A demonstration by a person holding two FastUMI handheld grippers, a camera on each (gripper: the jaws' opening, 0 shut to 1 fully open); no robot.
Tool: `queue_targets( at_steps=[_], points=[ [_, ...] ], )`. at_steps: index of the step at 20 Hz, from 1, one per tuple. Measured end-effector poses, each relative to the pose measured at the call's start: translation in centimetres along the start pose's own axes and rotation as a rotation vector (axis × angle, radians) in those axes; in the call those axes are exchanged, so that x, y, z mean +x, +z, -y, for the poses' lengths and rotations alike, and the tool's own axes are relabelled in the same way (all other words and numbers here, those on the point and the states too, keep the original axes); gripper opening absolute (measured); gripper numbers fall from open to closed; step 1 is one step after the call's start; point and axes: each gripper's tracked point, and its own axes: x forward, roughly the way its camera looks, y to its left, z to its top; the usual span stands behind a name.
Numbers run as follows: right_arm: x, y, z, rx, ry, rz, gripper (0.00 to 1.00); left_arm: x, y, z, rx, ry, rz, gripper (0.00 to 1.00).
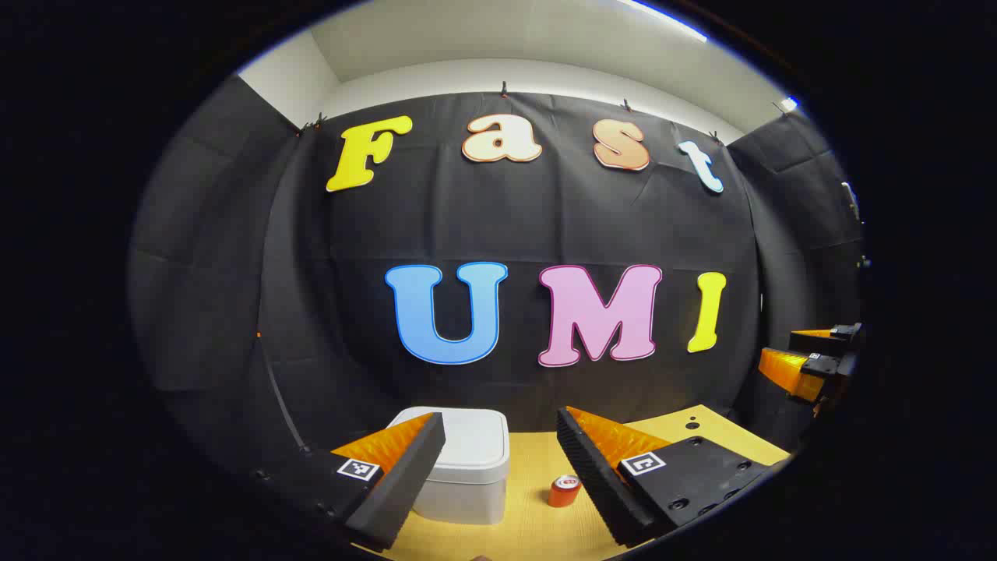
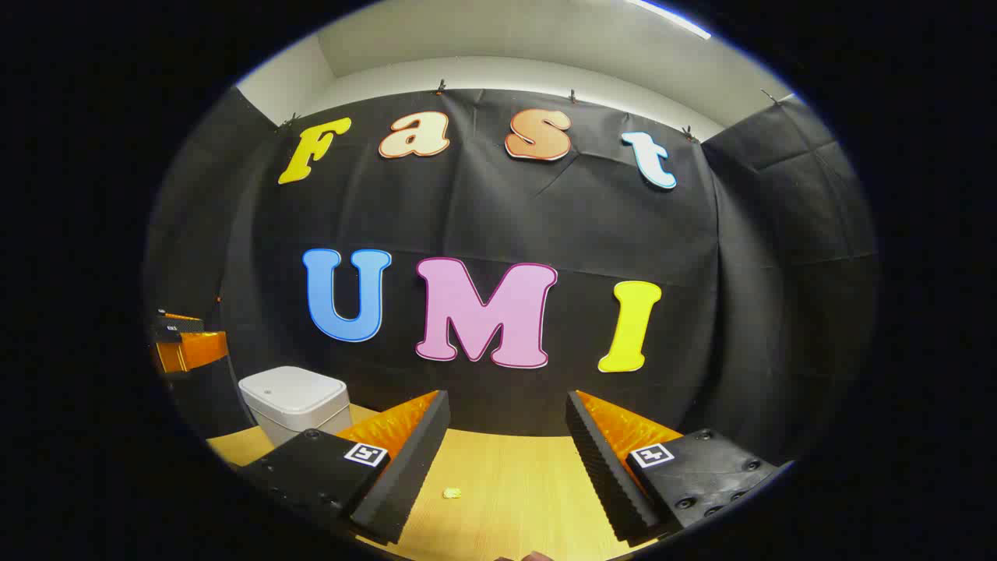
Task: Press the lid of the desktop garbage bin to open it, pick up the crumpled paper on the desktop and throw it into the bin, then pick up the pop can on the desktop and drop it into the bin, and finally close the garbage bin lid.
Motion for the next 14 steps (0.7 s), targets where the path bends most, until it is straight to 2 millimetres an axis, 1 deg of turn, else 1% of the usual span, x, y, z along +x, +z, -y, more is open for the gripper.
queue_targets(
  at_steps=[5, 9, 11, 13, 14],
  points=[
    [0.0, -0.3, -0.1, 0.010, -0.002, -0.008, 0.96, -0.2, 0.6, -1.3, 0.023, 0.019, 0.022, 0.96],
    [-0.1, 0.4, -0.3, -0.003, 0.002, 0.010, 0.96, -0.1, 0.5, -1.7, -0.001, 0.015, 0.025, 0.93],
    [0.0, 0.4, -0.3, -0.001, 0.003, 0.010, 0.96, 0.1, -0.1, -1.4, -0.020, -0.031, 0.000, 0.84],
    [0.2, 0.8, 0.1, 0.000, -0.009, 0.018, 0.96, 0.7, -0.3, -2.0, -0.031, -0.023, -0.012, 0.41],
    [0.3, 0.8, 0.2, 0.002, -0.015, 0.019, 0.96, 1.1, -0.2, -2.8, -0.017, -0.008, -0.011, 0.19]
  ],
)
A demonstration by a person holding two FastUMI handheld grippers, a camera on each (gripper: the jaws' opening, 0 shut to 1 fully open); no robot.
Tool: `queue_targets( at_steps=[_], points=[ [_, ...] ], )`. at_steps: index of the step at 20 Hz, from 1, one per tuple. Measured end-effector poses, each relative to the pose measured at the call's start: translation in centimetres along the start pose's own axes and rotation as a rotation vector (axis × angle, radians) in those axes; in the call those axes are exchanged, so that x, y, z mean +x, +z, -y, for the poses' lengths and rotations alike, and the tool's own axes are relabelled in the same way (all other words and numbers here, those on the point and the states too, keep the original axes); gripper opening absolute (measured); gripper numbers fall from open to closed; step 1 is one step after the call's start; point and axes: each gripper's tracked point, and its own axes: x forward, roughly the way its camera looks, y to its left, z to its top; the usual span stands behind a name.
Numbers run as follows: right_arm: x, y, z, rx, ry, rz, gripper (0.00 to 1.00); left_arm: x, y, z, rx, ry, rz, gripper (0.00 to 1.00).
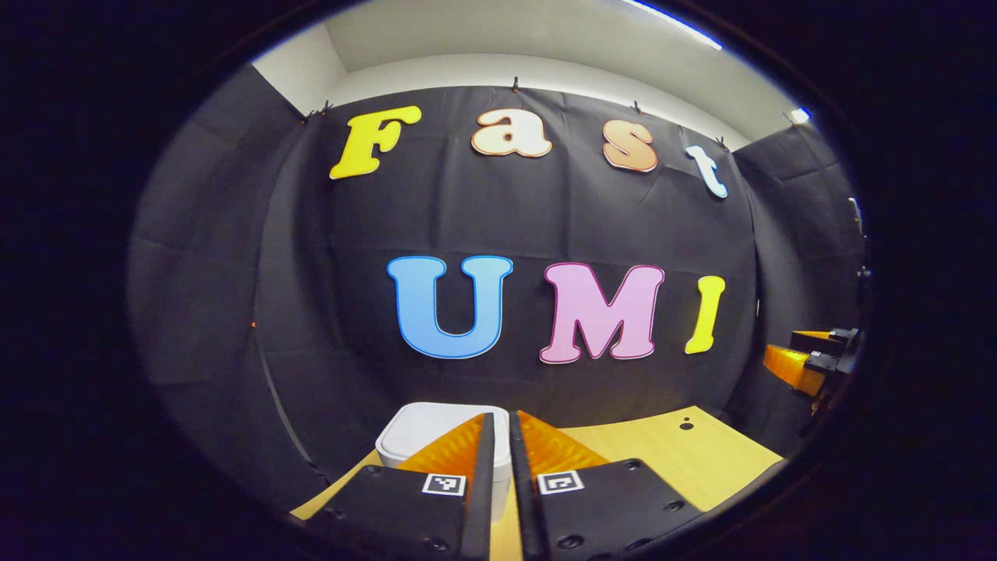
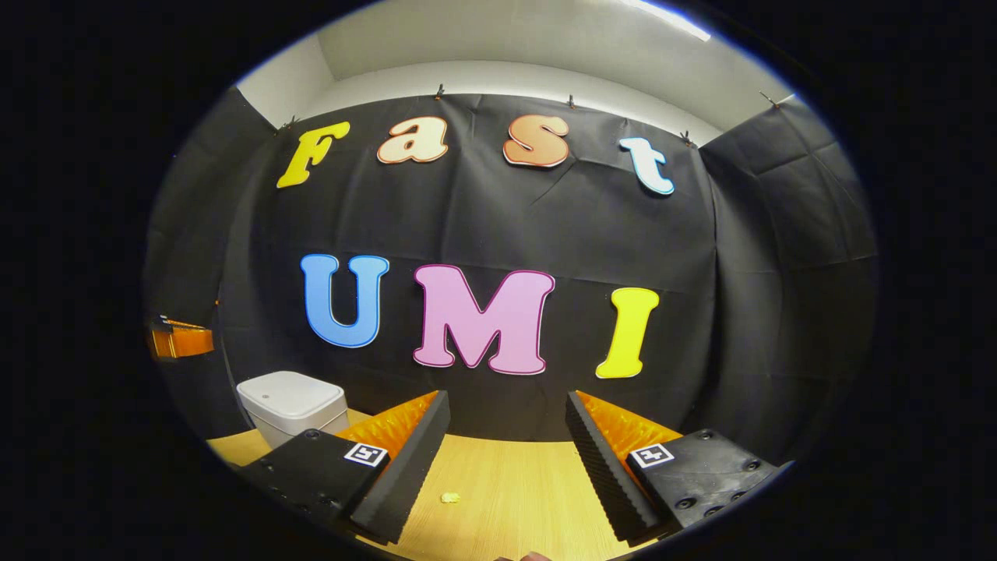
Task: Press the lid of the desktop garbage bin to open it, pick up the crumpled paper on the desktop and throw it into the bin, then pick up the pop can on the desktop and drop it into the bin, and finally close the garbage bin lid.
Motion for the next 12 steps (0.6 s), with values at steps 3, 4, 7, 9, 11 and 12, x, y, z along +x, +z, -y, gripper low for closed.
queue_targets(
  at_steps=[3, 4, 7, 9, 11, 12],
  points=[
    [0.1, -0.1, 0.4, 0.003, -0.011, -0.004, 0.96, 0.5, 0.5, -0.5, 0.025, -0.002, 0.011, 0.12],
    [0.1, -0.1, 0.6, -0.001, -0.014, -0.004, 0.96, 0.8, 0.4, -0.5, 0.019, -0.009, 0.010, 0.11],
    [0.1, 0.0, 0.9, -0.012, -0.024, -0.001, 0.96, 2.5, -0.1, -1.1, 0.028, -0.032, 0.006, 0.08],
    [-0.1, 0.3, 1.2, -0.016, -0.034, 0.007, 0.96, 3.8, -0.7, -2.1, 0.026, -0.035, -0.013, 0.06],
    [-0.5, 0.7, 2.0, -0.032, -0.056, 0.018, 0.97, 4.9, -0.9, -2.9, 0.014, -0.026, -0.028, 0.06],
    [-0.7, 0.8, 2.4, -0.038, -0.066, 0.021, 0.96, 5.2, -1.1, -3.1, 0.010, -0.023, -0.034, 0.06]
  ],
)
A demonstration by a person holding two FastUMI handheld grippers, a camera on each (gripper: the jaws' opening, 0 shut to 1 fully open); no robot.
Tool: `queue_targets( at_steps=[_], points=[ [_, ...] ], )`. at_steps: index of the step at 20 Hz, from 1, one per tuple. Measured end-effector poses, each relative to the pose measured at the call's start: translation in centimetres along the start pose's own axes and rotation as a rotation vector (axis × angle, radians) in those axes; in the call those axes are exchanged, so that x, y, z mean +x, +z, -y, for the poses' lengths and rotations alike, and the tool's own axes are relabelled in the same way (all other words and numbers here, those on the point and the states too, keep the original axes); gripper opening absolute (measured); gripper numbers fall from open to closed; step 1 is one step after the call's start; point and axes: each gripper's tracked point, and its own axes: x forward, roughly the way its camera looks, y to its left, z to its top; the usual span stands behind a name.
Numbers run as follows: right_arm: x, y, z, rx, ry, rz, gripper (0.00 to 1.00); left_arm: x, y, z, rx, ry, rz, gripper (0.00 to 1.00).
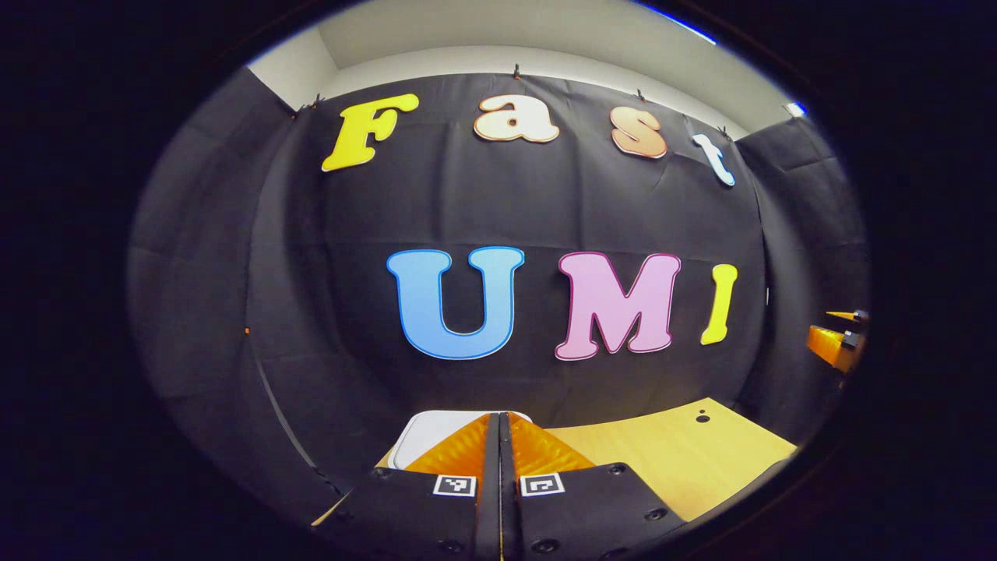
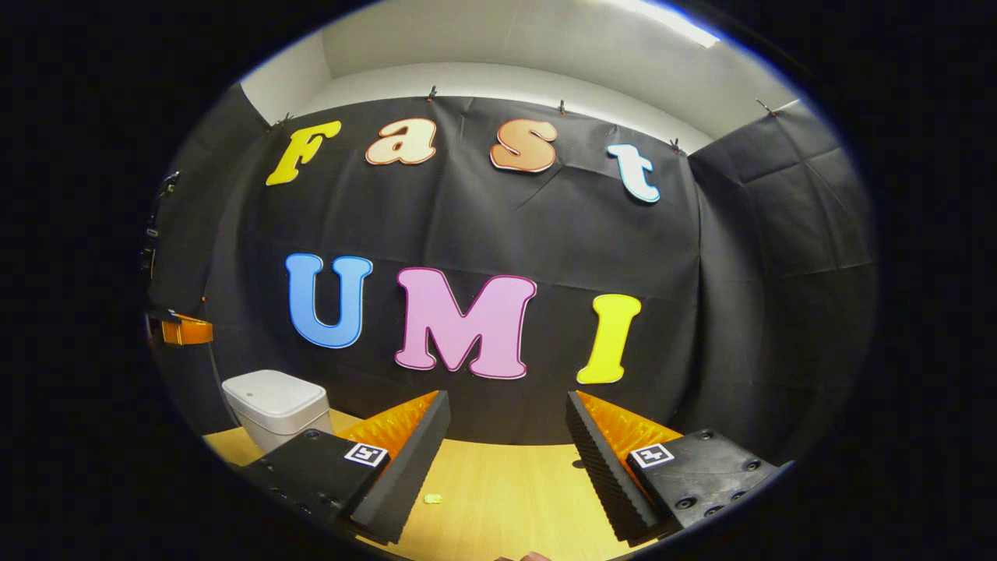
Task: Press the lid of the desktop garbage bin to open it, pick up the crumpled paper on the desktop and throw it into the bin, then pick up the pop can on the desktop and drop it into the bin, and finally close the garbage bin lid.
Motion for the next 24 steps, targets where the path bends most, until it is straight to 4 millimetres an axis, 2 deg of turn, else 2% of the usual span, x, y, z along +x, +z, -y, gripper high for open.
queue_targets(
  at_steps=[2, 5, 8, 11, 14, 18, 20, 24],
  points=[
    [-0.3, -0.2, 0.6, -0.007, -0.018, -0.006, 0.96, 1.0, -1.0, -0.2, -0.002, -0.010, -0.025, 0.06],
    [-0.8, -0.5, 1.4, -0.022, -0.040, -0.020, 0.96, 3.4, -3.4, -1.7, 0.022, 0.001, -0.125, 0.06],
    [-1.7, -0.3, 2.5, -0.040, -0.074, -0.016, 0.96, 6.0, -5.5, -1.9, 0.007, -0.033, -0.206, 0.06],
    [-2.6, -0.7, 3.3, -0.051, -0.105, -0.036, 0.96, 8.7, -9.2, -2.1, -0.015, -0.054, -0.311, 0.06],
    [-3.5, -0.9, 4.0, -0.069, -0.136, -0.052, 0.96, 10.5, -13.0, -2.6, -0.028, -0.049, -0.425, 0.06],
    [-4.5, -1.3, 3.9, -0.094, -0.152, -0.089, 0.96, 11.1, -15.7, -3.2, -0.021, -0.049, -0.505, 0.06],
    [-4.8, -0.9, 3.6, -0.102, -0.162, -0.089, 0.96, 11.7, -15.9, -3.4, -0.002, -0.058, -0.512, 0.07],
    [-5.0, -1.1, 1.4, -0.085, -0.141, -0.106, 0.96, 11.1, -16.6, -3.2, -0.042, -0.063, -0.553, 0.07]
  ],
)
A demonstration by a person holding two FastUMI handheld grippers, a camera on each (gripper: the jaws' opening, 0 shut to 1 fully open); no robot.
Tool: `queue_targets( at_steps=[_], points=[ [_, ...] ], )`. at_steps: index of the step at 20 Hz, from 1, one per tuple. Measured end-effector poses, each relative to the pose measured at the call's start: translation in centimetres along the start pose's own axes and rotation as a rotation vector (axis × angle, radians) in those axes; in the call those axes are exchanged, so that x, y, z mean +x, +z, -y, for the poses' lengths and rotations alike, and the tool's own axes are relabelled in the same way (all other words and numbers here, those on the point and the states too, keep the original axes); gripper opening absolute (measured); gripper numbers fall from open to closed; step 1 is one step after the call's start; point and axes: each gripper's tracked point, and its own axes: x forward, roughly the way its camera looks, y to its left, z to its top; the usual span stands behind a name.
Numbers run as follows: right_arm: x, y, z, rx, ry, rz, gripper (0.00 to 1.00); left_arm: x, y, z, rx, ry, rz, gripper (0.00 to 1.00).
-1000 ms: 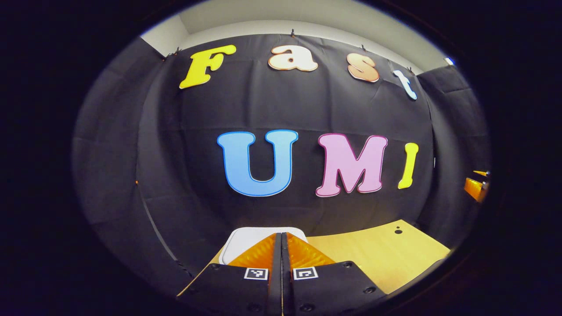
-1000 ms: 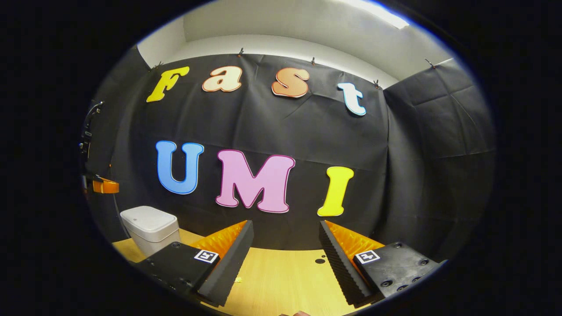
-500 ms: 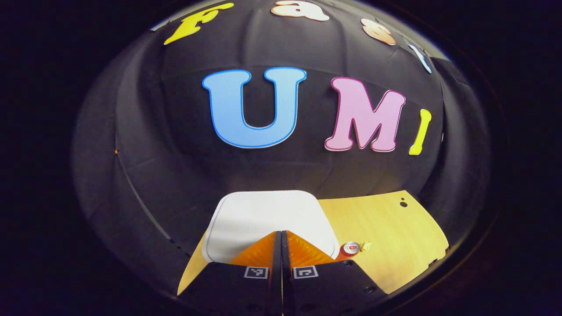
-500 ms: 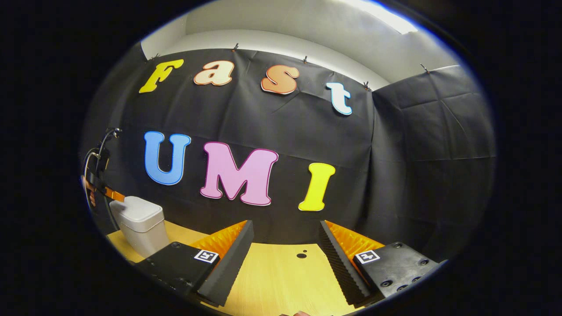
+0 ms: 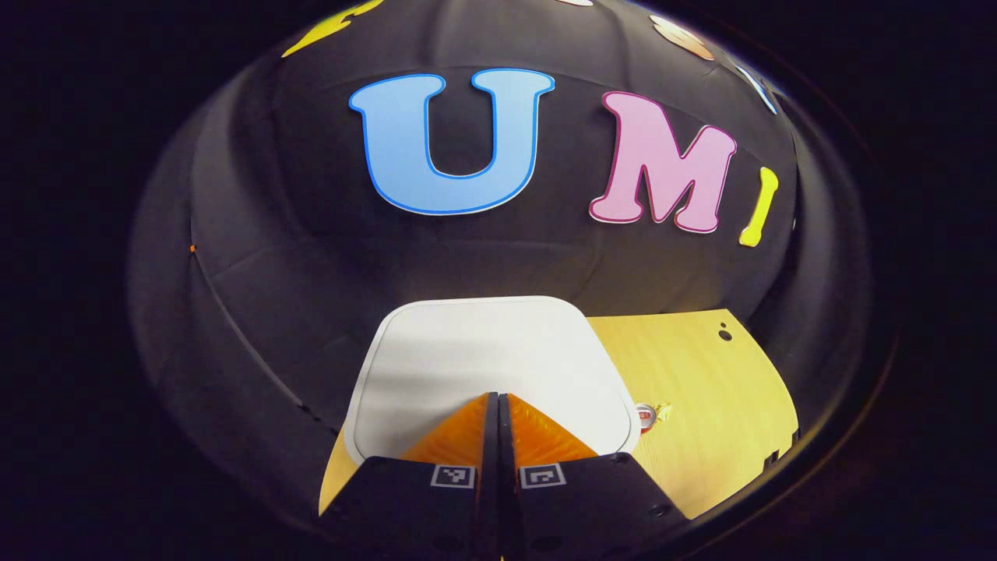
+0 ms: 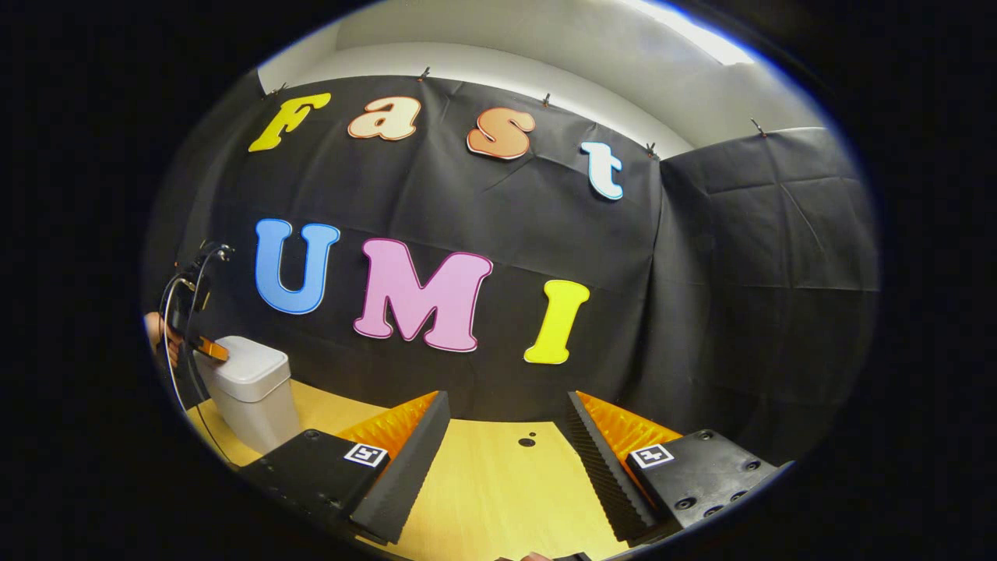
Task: Press the lid of the desktop garbage bin to open it, pick up the crumpled paper on the desktop and throw it into the bin, then pick up the pop can on the desktop and drop it into the bin, and finally close the garbage bin lid.
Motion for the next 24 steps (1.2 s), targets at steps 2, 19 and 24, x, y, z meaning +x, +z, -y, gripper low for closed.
queue_targets(
  at_steps=[2, 19, 24],
  points=[
    [0.1, 0.3, -1.3, -0.009, 0.026, 0.005, 0.96, 0.2, 0.1, 0.1, 0.024, -0.024, 0.001, 0.07],
    [6.9, -4.1, -11.2, 0.039, 0.247, -0.137, 0.97, -6.2, 11.0, -1.7, 0.129, 0.005, 0.378, 0.07],
    [11.9, -7.4, -13.5, 0.031, 0.323, -0.185, 0.97, -10.6, 14.0, -1.8, 0.152, 0.069, 0.505, 0.09]
  ],
)
